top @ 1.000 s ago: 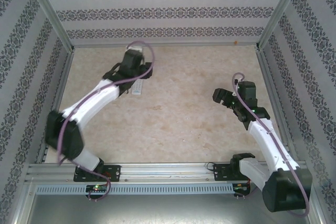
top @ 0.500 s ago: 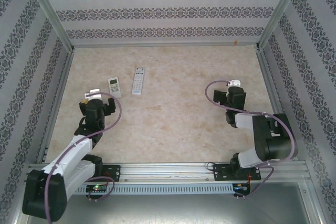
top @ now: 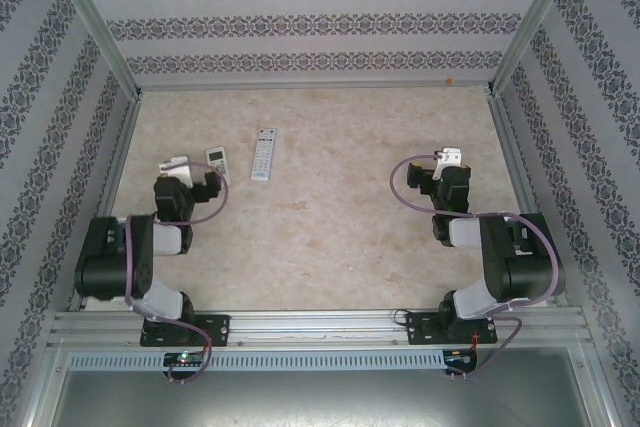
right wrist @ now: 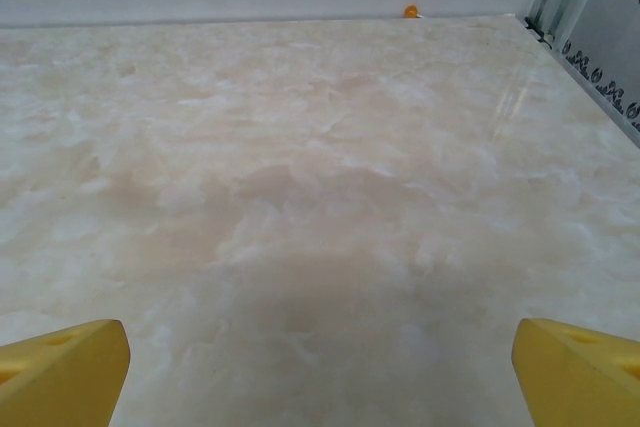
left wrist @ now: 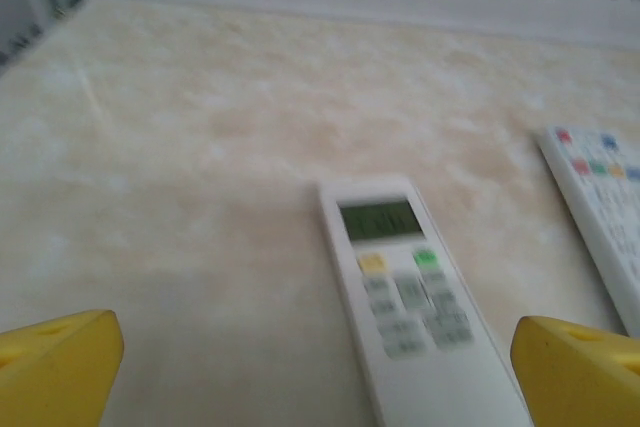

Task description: Load the batteries into the remote control

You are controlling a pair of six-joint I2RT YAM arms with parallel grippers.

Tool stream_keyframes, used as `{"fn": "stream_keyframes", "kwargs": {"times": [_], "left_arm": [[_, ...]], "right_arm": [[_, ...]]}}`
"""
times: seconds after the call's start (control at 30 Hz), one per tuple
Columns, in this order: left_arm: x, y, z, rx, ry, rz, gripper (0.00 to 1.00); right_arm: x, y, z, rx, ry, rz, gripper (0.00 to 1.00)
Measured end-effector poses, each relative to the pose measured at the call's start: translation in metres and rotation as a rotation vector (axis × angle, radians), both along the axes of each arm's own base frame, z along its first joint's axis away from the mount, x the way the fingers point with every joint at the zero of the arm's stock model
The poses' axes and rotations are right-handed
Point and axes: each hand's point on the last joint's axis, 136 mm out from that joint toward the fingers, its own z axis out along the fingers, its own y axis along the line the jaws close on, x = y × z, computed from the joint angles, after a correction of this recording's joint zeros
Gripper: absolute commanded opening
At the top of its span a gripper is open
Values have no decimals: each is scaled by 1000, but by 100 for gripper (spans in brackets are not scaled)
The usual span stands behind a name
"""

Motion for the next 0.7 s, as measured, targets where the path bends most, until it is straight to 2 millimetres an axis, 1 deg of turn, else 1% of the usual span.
{"fn": "stream_keyframes", "kwargs": {"times": [0.07,0.1,0.13,0.23,0.3,0.5,0.7], "left_arm": [[-12,-8,-23,-7,67,-22,100],[-12,-8,-24,-8,75,-23,100],[-8,-8,-21,-7,67,-24,100],[8,-7,-1,-1,9,-25,100],[11,-6,7,3,-20,-20,100],[9,-5,7,6,-23,-16,100],[12,-11,7,12,-17,-46,100]], "right_arm": [[0,0,0,1,-1,1,98],[0,0,0,1,0,2,98],[0,0,0,1,0,2,98],[0,0,0,1,0,2,98],[0,1,0,1,0,3,98],[0,1,0,-2,-1,4,98],[0,4,0,-3,0,12,98]]}}
